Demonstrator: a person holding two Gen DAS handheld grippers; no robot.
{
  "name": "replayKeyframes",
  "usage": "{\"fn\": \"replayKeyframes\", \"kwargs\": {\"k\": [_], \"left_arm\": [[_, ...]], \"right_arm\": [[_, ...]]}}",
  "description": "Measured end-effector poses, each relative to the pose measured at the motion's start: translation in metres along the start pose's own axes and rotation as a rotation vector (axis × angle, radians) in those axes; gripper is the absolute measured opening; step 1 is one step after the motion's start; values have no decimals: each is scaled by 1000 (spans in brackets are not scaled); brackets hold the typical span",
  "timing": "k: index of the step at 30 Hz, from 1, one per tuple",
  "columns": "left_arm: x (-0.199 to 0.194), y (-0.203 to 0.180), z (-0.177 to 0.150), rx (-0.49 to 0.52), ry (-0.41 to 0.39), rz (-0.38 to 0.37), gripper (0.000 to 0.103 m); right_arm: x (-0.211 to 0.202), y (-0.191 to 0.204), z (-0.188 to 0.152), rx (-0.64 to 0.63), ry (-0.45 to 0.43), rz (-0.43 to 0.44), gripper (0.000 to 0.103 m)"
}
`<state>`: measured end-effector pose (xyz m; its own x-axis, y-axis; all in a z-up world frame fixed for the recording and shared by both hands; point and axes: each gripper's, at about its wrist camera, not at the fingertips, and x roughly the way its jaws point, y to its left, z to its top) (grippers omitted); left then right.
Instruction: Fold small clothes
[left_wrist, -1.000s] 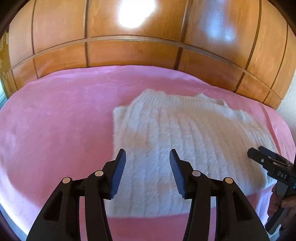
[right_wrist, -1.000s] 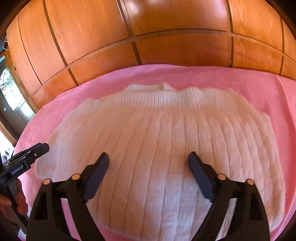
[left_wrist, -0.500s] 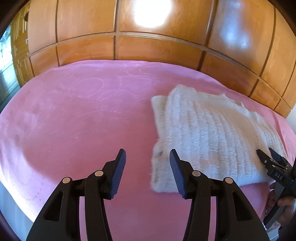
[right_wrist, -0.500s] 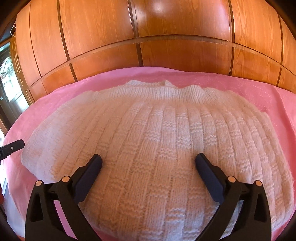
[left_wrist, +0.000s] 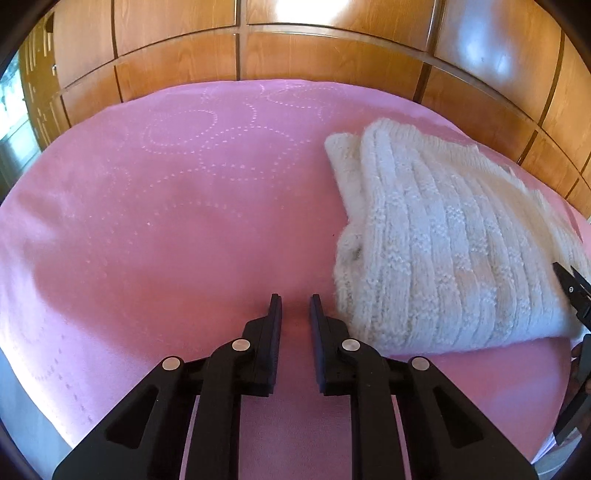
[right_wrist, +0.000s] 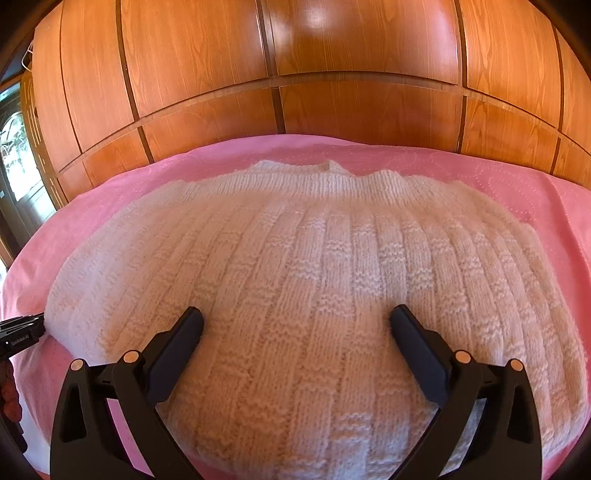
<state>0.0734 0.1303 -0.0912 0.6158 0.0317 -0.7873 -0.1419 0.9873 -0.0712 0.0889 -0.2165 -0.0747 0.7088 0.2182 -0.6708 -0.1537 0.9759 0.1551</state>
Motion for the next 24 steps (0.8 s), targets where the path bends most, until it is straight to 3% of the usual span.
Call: {"fn": "replayKeyframes", "kwargs": {"k": [3,7,9,13,15,16,18,21,24], "left_arm": [[-8,14,3,-90,9,-71,15],[-21,31,16,-210,-39,-217,55],[-23,34,27,-235,-57,-264,57],[-7,17,46,-214,-12,-335,56],[6,5,46,-183,46,-351,19],[10,-2,48,-165,54,-331,11],[4,-8,42,-134,19,-264,7],[10,3,29,-182,48,-241,6],[10,-4,28,-143,36,-207,6]], "right_arm": [[0,0,0,1,-3,1,101],[-1,1,-1,5,-10,3,101],[-1,1,-1,5,-14,5,101],[-1,0,-2,10,-18,8,101],[-2,-1,-2,10,-19,12,101],[-2,-2,-2,10,-19,13,101],[-2,-3,-2,11,-21,18,101],[-2,-4,-2,10,-23,22,101],[-2,-4,-1,8,-14,21,101]]}}
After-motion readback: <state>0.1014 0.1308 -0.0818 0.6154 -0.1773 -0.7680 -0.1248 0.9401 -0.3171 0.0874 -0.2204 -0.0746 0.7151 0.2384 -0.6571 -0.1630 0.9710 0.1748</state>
